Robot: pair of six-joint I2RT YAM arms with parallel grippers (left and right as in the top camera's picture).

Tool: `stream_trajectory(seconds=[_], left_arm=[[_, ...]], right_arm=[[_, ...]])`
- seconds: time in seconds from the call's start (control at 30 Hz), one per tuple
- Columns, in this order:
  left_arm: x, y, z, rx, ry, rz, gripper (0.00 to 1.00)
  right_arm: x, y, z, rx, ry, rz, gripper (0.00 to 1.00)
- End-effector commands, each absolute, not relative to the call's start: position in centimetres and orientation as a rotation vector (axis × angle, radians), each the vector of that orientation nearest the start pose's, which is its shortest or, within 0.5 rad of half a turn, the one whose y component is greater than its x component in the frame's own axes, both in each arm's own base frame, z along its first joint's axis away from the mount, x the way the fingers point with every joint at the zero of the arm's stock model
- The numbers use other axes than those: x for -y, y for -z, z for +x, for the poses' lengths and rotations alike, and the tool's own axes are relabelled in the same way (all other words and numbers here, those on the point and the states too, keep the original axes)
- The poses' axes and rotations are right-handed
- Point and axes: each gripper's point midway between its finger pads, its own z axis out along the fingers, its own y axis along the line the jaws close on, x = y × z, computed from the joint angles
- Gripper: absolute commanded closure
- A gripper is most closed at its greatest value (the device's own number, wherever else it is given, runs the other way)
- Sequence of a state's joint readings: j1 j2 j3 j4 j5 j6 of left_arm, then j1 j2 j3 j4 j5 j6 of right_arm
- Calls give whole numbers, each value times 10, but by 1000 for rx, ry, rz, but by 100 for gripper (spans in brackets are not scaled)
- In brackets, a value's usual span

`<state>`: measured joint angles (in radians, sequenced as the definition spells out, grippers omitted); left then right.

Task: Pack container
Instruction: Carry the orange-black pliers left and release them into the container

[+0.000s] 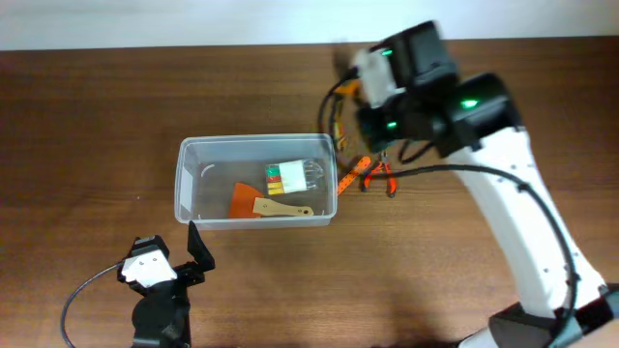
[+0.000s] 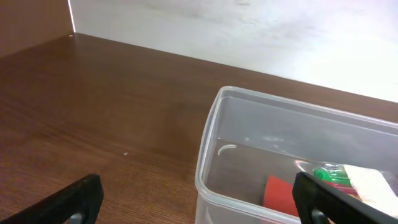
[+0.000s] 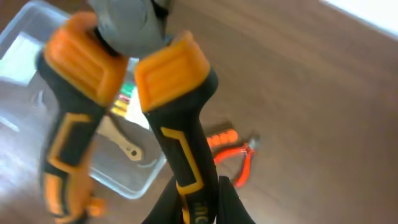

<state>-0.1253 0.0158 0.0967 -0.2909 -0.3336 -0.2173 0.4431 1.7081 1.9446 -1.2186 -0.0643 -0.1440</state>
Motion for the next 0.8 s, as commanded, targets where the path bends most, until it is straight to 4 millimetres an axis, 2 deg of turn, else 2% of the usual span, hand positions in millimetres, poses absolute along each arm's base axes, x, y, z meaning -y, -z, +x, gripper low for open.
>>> stream_trajectory(seconds=[0.0,0.13,0.27,0.5,0.57,0.7,0.73,0.77], left_arm=[[-27,-147,232,-1743,-55,-310,1],[-27,-147,232,-1743,-55,-310,1],[-27,-147,232,-1743,-55,-310,1],[-27,-147,232,-1743,-55,-310,1],[-27,-147,232,-1743,-55,-310,1],[-27,-147,232,-1743,-55,-310,1],[-27,-147,232,-1743,-55,-310,1],[-27,-147,232,-1743,-55,-310,1]], right_arm=[[-223,-271,370,-2243,-96,-1230,96],[-257,-242,379,-2062,-32,-1548,96],[-285,-204,391,-1965,-39,-1719,96],[-324,-137,420,-1924,-60,-1774,96],[-335,-123,421,-1915,-76,-1791,96],[-355,-100,409,-1900,-153,-1842,96],[-357,-95,408,-1900,-154,-1852,95],[-361,-92,406,-1897,-155,-1860,79]])
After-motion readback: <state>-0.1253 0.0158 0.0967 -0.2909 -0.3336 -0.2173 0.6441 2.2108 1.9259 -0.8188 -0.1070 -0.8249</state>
